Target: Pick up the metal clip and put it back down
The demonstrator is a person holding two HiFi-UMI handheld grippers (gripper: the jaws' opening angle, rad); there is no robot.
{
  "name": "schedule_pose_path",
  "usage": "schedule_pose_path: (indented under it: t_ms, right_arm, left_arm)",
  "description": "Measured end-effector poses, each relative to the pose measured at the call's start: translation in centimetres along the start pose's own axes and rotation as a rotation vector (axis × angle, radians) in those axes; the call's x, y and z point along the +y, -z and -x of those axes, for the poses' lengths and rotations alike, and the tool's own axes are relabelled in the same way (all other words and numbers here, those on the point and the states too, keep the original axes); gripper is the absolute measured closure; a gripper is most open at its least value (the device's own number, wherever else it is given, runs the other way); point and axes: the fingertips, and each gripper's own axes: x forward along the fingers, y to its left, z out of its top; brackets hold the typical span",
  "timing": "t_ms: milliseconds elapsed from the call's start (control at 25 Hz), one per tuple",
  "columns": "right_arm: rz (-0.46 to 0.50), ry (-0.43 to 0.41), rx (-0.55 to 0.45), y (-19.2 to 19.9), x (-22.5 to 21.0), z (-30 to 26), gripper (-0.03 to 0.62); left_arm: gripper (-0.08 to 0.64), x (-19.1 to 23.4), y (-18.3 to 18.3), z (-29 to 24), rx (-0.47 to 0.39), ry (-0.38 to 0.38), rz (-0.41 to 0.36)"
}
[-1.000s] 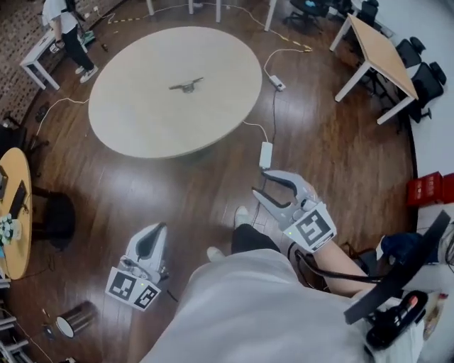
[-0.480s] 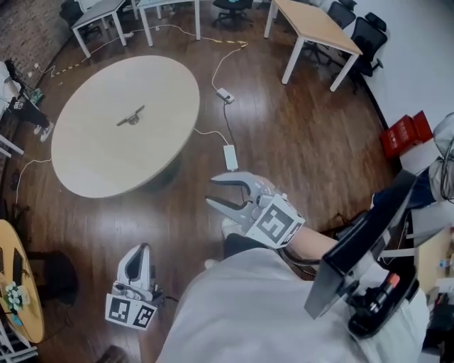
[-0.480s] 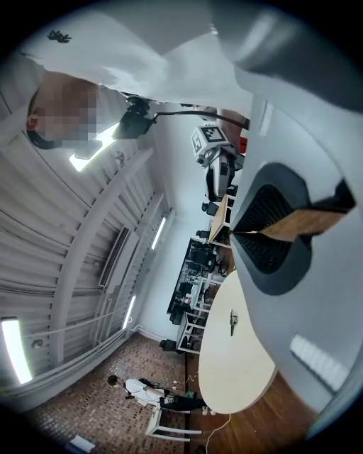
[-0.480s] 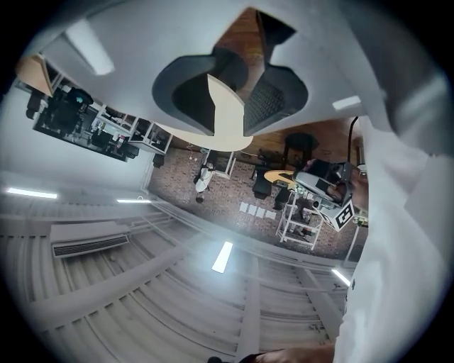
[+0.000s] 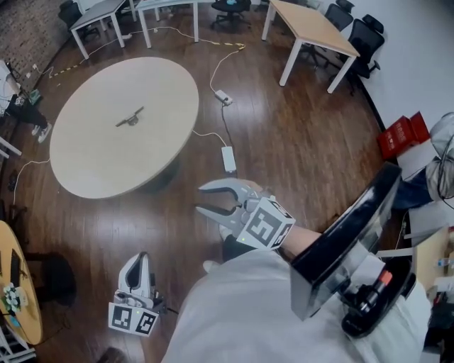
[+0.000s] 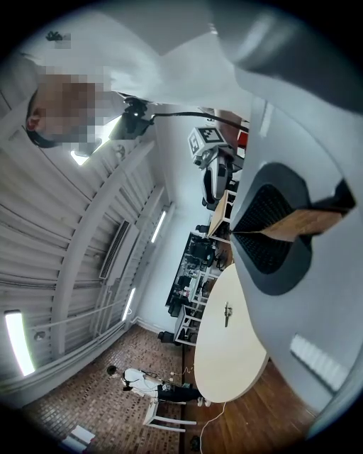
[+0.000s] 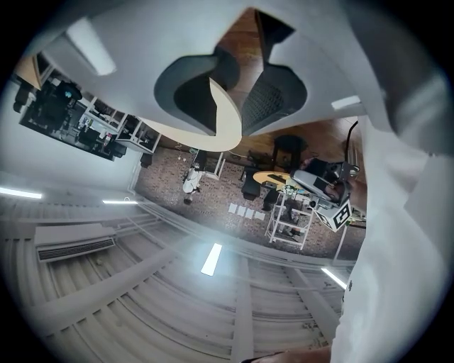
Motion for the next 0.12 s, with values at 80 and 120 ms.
schedule_pose_path:
  t_ms: [80,120]
  right_arm:
    - [-0.007,-0.007,0.012,0.40,0.47,-0.08,0.480]
    - [-0.011,-0.010,0.018,0.63,0.69,-0.10,0.481]
  left_arm:
    - [0.563,0.11,0.50,0.28,0.004,-0.004,0.006]
    - [0.563,0.16,0.74,0.41,0.005,-0.007,0.009]
